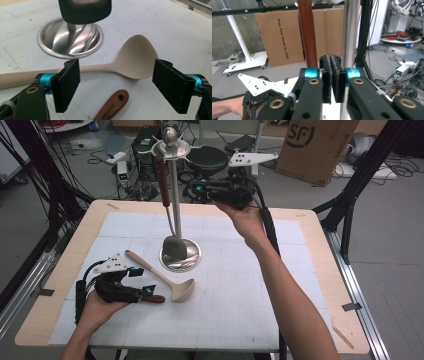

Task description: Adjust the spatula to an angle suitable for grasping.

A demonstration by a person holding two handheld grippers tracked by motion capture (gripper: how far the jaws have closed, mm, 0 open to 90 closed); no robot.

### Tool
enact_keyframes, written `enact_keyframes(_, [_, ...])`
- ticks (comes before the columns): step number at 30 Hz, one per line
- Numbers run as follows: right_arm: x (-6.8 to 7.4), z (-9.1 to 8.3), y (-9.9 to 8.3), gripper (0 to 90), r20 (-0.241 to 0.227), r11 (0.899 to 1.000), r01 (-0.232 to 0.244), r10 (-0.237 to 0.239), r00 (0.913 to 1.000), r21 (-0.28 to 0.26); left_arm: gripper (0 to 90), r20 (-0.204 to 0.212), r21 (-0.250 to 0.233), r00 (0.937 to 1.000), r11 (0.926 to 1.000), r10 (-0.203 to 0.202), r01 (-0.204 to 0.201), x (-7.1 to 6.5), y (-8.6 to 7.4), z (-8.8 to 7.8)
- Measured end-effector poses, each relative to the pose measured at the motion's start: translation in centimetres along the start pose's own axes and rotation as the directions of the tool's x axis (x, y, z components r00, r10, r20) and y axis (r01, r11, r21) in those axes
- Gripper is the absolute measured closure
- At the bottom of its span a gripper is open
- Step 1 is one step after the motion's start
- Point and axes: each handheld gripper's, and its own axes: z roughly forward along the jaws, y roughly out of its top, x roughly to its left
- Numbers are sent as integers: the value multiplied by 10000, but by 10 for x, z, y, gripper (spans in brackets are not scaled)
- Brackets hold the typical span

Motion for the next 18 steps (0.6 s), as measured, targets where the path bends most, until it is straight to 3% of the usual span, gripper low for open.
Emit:
enact_keyframes(10, [-10,-20,15,894,237,9989,12,-2,9997,-459,215,34,99,10000,9999,-35,35,1,0,4])
enact_keyframes(18, [-8,-23,27,893,355,9984,230,-212,9991,-523,215,-43,176,10000,9998,70,-69,0,0,3])
